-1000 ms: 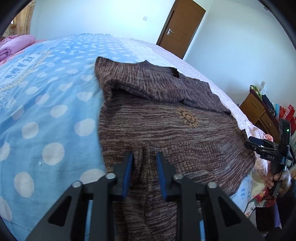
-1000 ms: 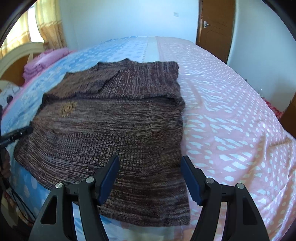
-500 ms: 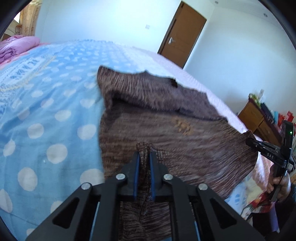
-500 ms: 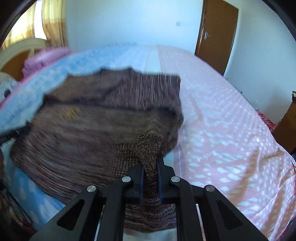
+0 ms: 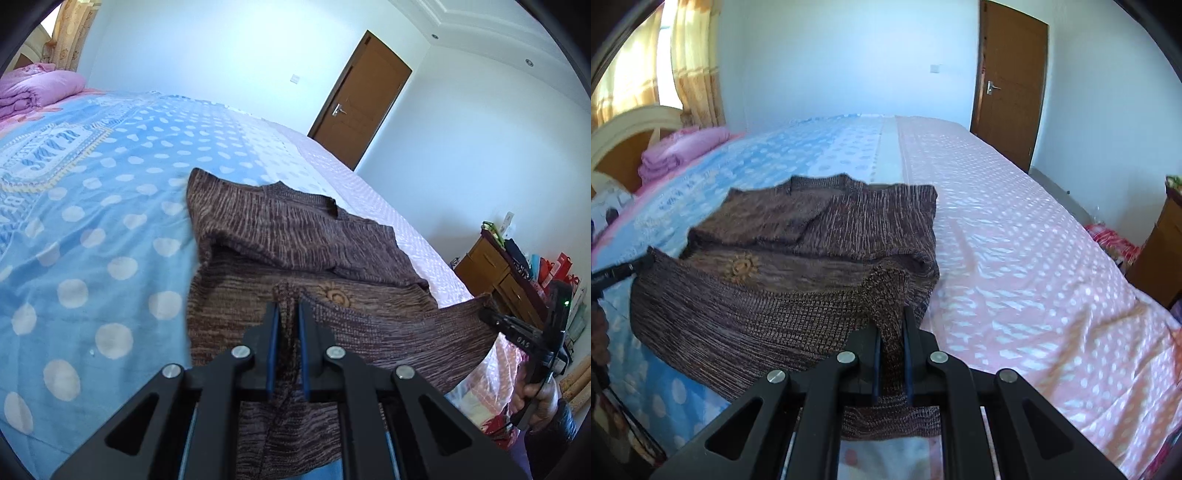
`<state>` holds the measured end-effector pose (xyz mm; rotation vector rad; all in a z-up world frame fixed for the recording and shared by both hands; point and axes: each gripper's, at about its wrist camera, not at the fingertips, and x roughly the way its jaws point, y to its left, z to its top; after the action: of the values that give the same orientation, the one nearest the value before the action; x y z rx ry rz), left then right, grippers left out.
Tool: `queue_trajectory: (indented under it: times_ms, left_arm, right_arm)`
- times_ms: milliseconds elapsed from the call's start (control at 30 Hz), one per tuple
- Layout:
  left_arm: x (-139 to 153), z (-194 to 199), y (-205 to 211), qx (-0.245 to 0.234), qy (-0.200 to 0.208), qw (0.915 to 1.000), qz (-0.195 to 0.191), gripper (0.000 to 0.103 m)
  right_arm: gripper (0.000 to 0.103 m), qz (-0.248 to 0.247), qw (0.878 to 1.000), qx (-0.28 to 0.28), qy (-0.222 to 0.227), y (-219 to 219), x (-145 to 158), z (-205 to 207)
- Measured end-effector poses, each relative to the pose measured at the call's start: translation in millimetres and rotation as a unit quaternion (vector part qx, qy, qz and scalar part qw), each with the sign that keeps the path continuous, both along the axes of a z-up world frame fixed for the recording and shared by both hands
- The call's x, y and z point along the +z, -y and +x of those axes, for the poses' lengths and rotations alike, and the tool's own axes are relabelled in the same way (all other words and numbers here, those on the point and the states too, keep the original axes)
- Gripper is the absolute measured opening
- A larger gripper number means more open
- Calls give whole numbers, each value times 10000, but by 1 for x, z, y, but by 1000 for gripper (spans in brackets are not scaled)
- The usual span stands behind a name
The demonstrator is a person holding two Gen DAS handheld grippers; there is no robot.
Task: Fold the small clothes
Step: 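Grasp the sweater's folded edge with both grippers and lift it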
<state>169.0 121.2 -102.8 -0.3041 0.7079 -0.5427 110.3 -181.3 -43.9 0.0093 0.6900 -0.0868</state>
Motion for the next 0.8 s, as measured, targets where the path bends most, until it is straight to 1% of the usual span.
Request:
queue_trajectory:
  times_ms: [167,300,367,467,600,800]
  left_arm:
    - [13,22,0,95,17,10000,-17,10]
    - [22,43,-4,146,87,9999,-26,10]
    - [26,59,-7,212,73,9997,-92,10]
    - [31,86,-9,326,16,9994,-152,10]
    - [35,112,-6,383,0,9992,-118,10]
    - [38,162,0,584,50,9983,-62,10]
  right_arm:
    - [9,93,9998,46,172,0,18,22]
    - [9,-118,9989,166,412,-10,37,49]
    - [9,-263,9984,202,466,-14,42,65]
    - [9,-342,9983,194,441,-14,45,96]
    - [9,-218,9989,110,405,-5,47,135]
    - [9,-422,9980,68,456,4,50,188]
